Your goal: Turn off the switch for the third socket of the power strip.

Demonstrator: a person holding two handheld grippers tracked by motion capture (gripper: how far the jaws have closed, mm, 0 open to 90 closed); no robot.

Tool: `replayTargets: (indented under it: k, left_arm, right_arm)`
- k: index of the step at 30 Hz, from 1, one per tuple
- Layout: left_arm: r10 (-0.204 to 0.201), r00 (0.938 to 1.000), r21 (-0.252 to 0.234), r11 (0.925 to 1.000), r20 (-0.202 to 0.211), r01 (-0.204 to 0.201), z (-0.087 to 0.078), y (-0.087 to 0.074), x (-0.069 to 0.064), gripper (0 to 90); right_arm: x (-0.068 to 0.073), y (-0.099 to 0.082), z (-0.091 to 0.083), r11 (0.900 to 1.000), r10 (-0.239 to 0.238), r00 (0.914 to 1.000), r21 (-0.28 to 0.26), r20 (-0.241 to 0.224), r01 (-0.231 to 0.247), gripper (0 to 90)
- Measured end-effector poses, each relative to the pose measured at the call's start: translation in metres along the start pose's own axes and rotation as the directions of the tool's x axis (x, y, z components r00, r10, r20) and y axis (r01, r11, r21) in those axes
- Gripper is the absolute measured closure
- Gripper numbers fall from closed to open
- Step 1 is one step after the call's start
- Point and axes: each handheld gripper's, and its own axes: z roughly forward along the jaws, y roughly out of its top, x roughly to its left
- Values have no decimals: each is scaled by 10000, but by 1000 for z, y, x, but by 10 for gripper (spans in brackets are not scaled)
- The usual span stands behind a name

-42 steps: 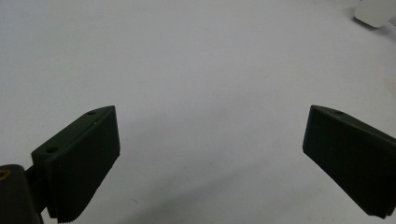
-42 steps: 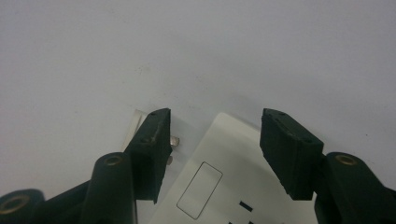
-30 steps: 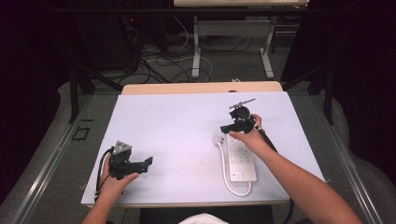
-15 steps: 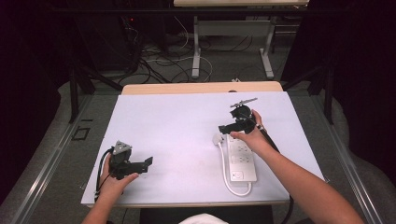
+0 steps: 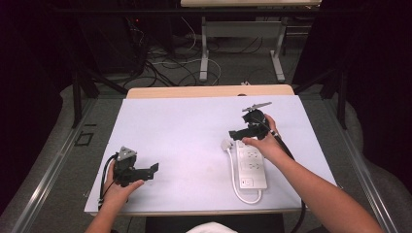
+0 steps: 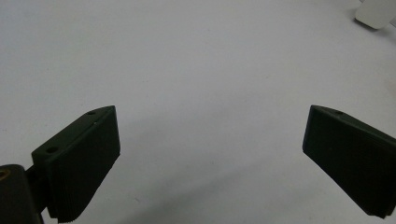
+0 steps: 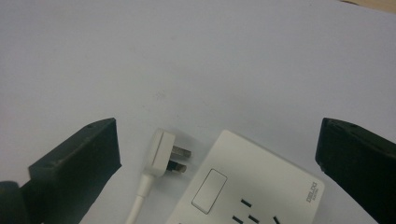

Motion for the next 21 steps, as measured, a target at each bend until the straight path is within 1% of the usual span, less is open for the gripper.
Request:
replayTargets:
  k: [1,2,3,4,5,6,7,8,11,14,16,17,19,21]
  left_arm:
    - [26,10000,77,10000,26,-26,-1,0,0,40]
    - [13,10000,76,10000,28,-14,0,0,0,40]
    - [12,10000,76,10000,24,-12,0,0,0,40]
    - [18,10000,71,10000,24,-18,0,0,0,40]
    - [21,10000,68,10000,28,-21,0,0,0,40]
    - [22,10000,68,10000,27,-22,0,0,0,40]
    - [23,10000,68,10000,27,-23,0,0,0,40]
    - [50,10000,98,9999,26,-50,-1,0,0,40]
    - [34,10000,107,9999,25,-34,-1,0,0,40]
    - [22,10000,109,9999,29,-22,0,0,0,40]
    - [34,10000,120,9999,30,-35,0,0,0,40]
    - [47,10000,122,9999,32,-47,0,0,0,40]
    - [3,10000,-9,10000,-14,-3,1,0,-1,40]
    - [26,10000,-6,10000,-24,-26,1,0,-1,40]
  right_arm:
    - [0,0,-1,10000,64,10000,3,4,-64,0]
    - [-1,-1,-3,10000,-69,10000,-72,30,69,0]
    - [0,-1,-5,9999,86,10000,-90,-22,-86,0]
    - [-1,-1,-7,9999,-52,10000,-121,10,52,0]
    - [-2,-1,-8,9999,-36,10000,-161,-11,35,0]
    - [-1,-1,-11,9999,109,9999,-86,-12,-109,0]
    - [-2,-2,-11,9998,-19,10000,-189,-29,18,0]
    - [-2,-2,-14,9998,119,9999,-131,-51,-119,0]
    - [-3,-4,-19,9998,37,10000,-194,-23,-37,0]
    - [-3,-7,-25,9997,64,10000,-238,-71,-66,0]
    - [-5,-9,-29,9994,-59,10000,-328,-53,58,0]
    - [-4,-11,-32,9995,3,10000,-324,-30,-4,0]
    - [-5,-13,-36,9991,-21,10000,-415,-24,20,0]
    - [-6,-15,-41,9987,-79,10000,-514,-24,78,0]
